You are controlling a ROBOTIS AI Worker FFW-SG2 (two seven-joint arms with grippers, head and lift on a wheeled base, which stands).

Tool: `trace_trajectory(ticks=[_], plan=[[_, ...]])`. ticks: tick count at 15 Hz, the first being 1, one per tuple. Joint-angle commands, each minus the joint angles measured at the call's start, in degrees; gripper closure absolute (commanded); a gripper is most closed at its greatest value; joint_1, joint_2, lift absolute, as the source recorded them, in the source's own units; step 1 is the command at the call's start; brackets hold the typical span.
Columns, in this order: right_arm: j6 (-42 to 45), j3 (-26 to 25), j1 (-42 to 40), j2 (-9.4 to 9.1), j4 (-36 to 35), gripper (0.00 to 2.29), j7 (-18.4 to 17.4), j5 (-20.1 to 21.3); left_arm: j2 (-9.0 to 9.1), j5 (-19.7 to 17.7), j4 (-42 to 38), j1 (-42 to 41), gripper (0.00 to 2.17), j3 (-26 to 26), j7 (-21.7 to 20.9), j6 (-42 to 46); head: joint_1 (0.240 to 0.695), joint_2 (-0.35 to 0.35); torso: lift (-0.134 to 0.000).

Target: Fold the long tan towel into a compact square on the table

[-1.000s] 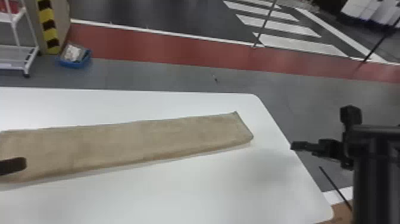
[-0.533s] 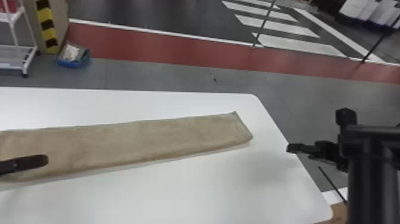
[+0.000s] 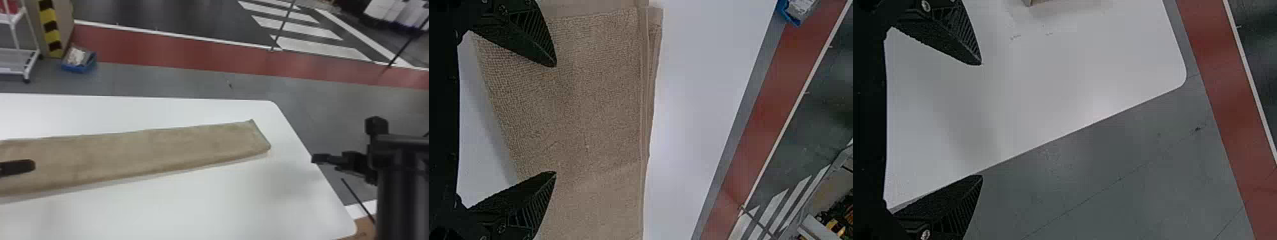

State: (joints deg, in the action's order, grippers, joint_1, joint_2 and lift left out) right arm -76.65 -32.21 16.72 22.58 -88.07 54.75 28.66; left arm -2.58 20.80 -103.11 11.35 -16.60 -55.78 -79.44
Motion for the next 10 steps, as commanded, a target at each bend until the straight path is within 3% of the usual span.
trace_trajectory(ticks=[1,5,10], plan=[[0.05,0.65,1.21,-0.25,0.62,0.07,-0.17,0.17,-0.93,-0.06,0.9,-0.28,0.13,-0.89,-0.21,0.38,0.695,-0.35,-0.125],[0.23,1.44,2.62,-0.25,2.02,0.07,-0.25,0.87,-0.49,-0.67,-0.42,0.25,0.13,-1.33,0.76,0.55,0.695,-0.328,-0.125],[0.93,0.74,1.83,0.01,2.55,0.07,0.01,0.79,-0.23,0.03,2.3,2.89,0.14,0.61,8.85,4.07,0.695,-0.305,-0.125]])
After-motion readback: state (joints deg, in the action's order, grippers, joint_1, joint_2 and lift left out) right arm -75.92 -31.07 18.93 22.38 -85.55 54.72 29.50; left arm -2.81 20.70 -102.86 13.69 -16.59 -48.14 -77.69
